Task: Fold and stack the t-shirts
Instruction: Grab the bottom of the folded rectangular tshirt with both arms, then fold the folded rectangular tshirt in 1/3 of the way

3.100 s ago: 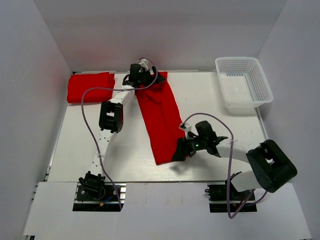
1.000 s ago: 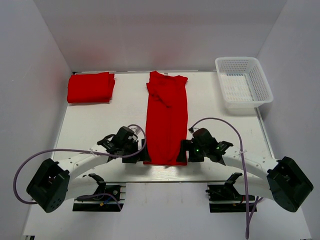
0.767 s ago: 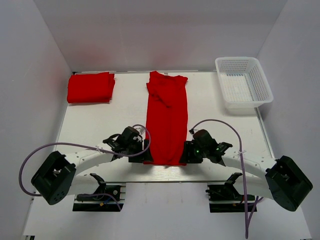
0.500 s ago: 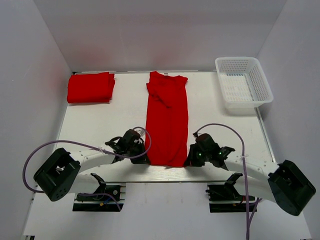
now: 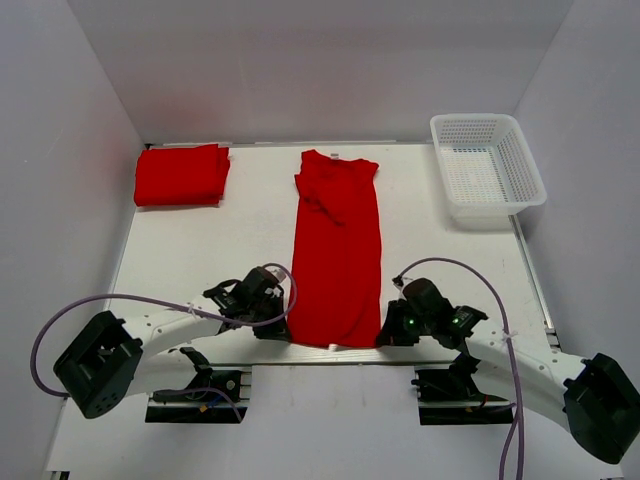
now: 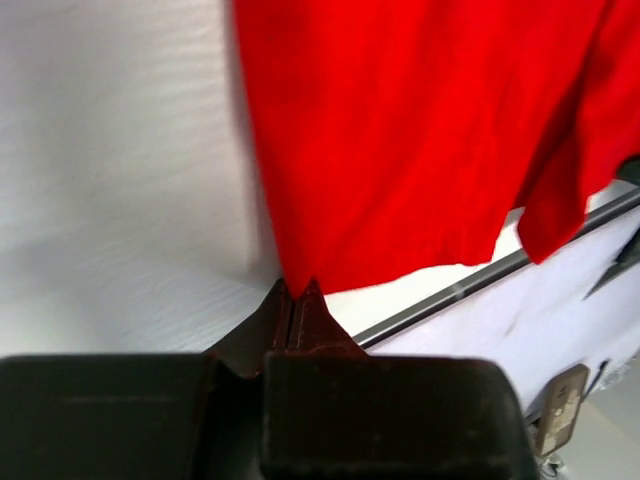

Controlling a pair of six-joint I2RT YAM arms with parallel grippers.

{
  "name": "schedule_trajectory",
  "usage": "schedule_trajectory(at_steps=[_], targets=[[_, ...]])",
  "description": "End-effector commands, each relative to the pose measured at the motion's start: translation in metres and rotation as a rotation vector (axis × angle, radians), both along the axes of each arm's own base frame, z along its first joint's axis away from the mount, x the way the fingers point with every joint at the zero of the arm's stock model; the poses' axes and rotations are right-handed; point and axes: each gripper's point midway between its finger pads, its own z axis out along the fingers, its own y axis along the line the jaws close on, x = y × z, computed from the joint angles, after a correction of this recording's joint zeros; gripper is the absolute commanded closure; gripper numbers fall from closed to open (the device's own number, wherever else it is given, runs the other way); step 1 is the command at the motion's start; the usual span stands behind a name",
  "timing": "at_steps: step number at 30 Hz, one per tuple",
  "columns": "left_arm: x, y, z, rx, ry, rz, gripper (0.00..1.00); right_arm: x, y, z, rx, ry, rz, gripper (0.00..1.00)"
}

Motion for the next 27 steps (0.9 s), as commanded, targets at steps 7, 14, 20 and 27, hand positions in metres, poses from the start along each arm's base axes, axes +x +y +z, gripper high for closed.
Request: schedule_trajectory(at_steps=[7, 14, 20, 27], targets=[[0.003, -0.008, 0.025, -0.016, -0.032, -0.055, 1.00, 0.008, 0.014, 0.037, 0.055, -0.071, 0.069, 1.00], [0.023, -0.035, 0.046, -0.079, -0.096, -0.123, 1.00, 0.019, 0.027, 0.051, 0.059, -0.106, 0.132, 1.00], [0.053, -0.040, 0.074, -0.043, -0.187, -0.099, 1.00, 0.049, 0.023, 0.072, -0.013, -0.225, 0.091, 1.00], [0.123, -0.031, 0.092, 0.133, -0.317, 0.109, 1.00, 0.111, 0.007, 0.090, -0.229, -0.362, -0.065, 1.00]])
